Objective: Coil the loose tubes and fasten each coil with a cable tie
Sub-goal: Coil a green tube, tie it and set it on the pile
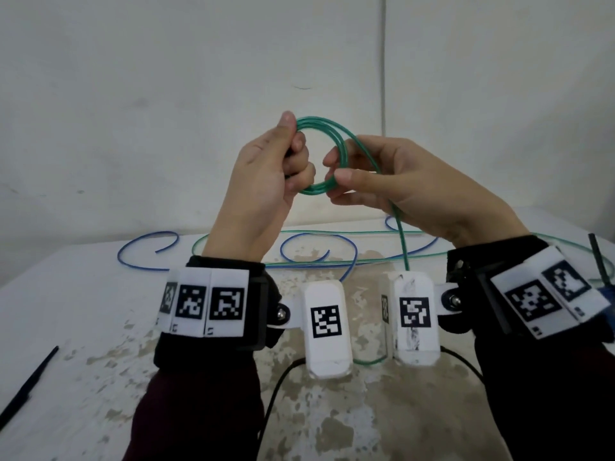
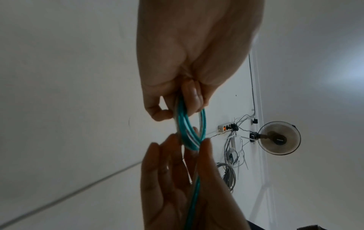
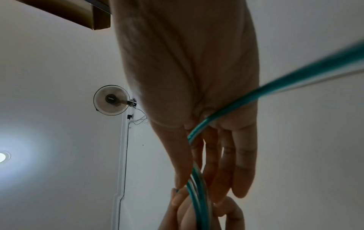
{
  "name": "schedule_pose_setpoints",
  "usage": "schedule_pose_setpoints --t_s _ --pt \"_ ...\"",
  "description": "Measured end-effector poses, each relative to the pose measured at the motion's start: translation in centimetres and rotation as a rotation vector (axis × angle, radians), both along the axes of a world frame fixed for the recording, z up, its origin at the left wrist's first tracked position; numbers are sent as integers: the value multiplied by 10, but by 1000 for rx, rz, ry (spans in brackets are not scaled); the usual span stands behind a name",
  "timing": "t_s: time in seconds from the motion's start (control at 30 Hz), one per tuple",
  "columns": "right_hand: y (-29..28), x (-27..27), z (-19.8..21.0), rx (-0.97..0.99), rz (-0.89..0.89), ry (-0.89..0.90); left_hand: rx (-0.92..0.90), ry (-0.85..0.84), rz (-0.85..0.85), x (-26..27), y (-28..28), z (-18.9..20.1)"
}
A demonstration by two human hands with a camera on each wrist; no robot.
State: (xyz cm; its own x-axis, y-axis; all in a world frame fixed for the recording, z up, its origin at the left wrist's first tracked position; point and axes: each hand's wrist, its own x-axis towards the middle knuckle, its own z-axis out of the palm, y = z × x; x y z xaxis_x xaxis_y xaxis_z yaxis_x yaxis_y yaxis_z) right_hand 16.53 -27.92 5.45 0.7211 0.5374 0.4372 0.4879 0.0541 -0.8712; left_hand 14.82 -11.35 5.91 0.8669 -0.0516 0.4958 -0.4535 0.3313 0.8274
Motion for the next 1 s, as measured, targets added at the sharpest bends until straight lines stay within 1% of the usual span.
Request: schedule_pose_setpoints --t_s 0.23,0.4,0.47,0.53,0.67,0.73,0.8,0.9,1.0 --pt "8 2 0 52 -98 -6 -3 -26 11 1 -5 -1" --pt "13 -5 6 101 -88 133 -20 -56 71 -3 1 2" --pt "11 -6 7 71 -133 87 -5 -62 85 -5 7 5" --pt "5 -8 9 38 -156 23 58 -69 104 -7 14 7" --pt "-17 -9 16 24 -207 -42 291 -106 134 -14 22 10" --pt "-25 -9 17 -1 -237 -64 325 -123 149 -15 19 10" --pt "-26 -8 15 -59 -221 -54 274 -130 169 -14 11 9" --pt "-18 -7 8 -126 -75 44 130 -132 180 -9 -1 6" --pt "-8 -9 6 -131 27 56 -3 -107 186 -5 -10 3"
